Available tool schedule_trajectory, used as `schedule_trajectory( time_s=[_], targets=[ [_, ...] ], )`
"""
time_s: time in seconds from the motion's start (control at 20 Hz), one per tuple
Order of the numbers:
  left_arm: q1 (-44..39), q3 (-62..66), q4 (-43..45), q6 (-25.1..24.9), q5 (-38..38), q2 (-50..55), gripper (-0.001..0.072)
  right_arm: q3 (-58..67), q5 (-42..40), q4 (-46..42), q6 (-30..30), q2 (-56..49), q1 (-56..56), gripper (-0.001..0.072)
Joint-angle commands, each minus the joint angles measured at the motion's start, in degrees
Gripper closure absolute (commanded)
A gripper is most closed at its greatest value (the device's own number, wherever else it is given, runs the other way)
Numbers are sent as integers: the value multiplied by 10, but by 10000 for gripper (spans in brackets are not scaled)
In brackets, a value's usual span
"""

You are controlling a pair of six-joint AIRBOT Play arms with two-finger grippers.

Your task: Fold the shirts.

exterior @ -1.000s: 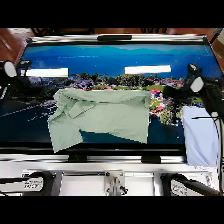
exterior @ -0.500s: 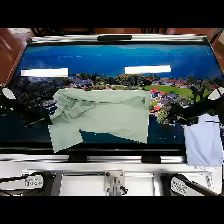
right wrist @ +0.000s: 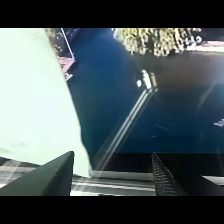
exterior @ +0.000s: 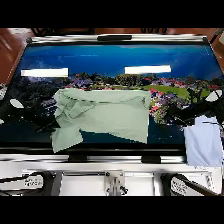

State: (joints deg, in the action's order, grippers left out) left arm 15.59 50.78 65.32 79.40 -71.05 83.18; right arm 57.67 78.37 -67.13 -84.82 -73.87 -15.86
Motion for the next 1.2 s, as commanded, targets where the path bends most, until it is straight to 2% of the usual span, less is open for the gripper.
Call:
schedule_trajectory(
  time_s=[0.0,0.05,0.1,0.35,0.5,0.65,0.85,0.95,1.0,1.15],
  targets=[
    [-6,-14,-7,3,29,1,543,-4,7,11,-7,0,0,121],
    [-6,-14,-9,3,29,0,623,-13,9,11,-7,0,0,121],
    [-6,-13,-9,3,26,-1,671,-29,9,11,-7,0,0,121],
    [-4,-12,-8,-17,24,-28,672,-169,-28,64,12,0,-3,121],
    [-3,-12,-8,-23,25,-55,672,-226,-80,156,48,0,0,121],
    [-3,-12,-8,-25,28,-80,672,-254,-116,212,66,0,0,122],
    [-3,-12,-9,-24,40,-104,672,-287,-131,225,76,0,0,122],
    [-3,-12,-9,-24,40,-113,672,-301,-151,264,90,0,0,125],
    [-3,-12,-9,-22,40,-117,672,-305,-162,289,104,0,5,166],
    [-3,-12,-11,-22,40,-127,672,-305,-207,306,106,0,70,165]
  ],
)
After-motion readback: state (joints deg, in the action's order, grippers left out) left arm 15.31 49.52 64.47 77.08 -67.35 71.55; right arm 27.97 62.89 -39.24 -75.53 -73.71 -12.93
